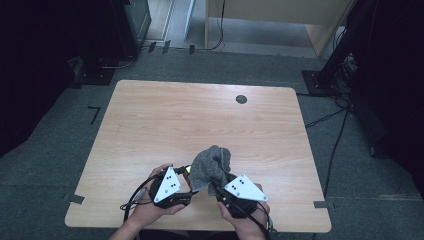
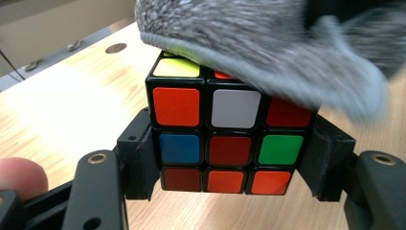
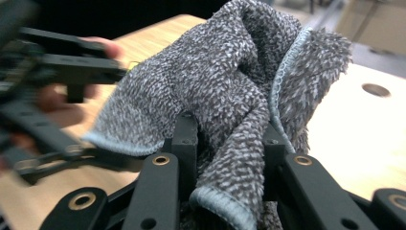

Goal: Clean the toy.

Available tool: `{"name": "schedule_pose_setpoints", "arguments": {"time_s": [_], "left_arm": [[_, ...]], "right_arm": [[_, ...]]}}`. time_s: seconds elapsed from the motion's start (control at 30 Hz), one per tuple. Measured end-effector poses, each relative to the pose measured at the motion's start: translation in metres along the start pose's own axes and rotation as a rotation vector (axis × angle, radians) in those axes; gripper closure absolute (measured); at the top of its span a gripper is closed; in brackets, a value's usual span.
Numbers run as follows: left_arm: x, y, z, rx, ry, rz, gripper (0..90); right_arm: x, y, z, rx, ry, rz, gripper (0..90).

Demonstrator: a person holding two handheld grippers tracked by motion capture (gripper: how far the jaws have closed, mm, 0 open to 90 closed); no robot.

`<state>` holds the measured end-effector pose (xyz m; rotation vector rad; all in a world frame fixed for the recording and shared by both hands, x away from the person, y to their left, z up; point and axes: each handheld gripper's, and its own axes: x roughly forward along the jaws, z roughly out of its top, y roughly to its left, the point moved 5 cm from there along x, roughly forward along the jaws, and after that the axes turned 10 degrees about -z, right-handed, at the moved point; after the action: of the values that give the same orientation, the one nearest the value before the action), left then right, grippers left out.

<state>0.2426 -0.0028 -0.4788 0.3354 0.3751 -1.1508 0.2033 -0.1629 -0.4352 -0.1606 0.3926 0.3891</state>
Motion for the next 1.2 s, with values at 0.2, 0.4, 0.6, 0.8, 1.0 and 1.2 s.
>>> {"name": "schedule_pose_setpoints", "arguments": {"time_s": [0.2,0.4,0.6,0.8,1.0,1.2], "left_arm": [[0.006,-0.012,-0.001,0.037,0.001,-0.048,33.9],[0.002,-0.005,-0.001,0.027,-0.006,-0.027,33.9],[0.004,-0.004,-0.002,0.019,0.008,-0.018,33.9],[0.008,-0.009,-0.002,0.036,0.030,-0.001,33.9],[0.007,-0.010,0.001,0.054,0.027,0.003,33.9],[0.004,-0.005,0.000,0.027,0.022,0.002,33.9]], "right_arm": [[-0.002,0.026,0.005,-0.057,0.004,0.054,69.5],[0.004,-0.004,-0.001,0.016,0.049,-0.014,69.5],[-0.002,0.020,0.002,-0.061,0.048,0.036,69.5],[0.001,0.028,0.002,-0.066,0.045,0.050,69.4],[0.005,0.005,-0.001,0.003,0.050,-0.008,69.5],[0.000,0.017,0.000,-0.018,0.037,0.027,69.5]]}}
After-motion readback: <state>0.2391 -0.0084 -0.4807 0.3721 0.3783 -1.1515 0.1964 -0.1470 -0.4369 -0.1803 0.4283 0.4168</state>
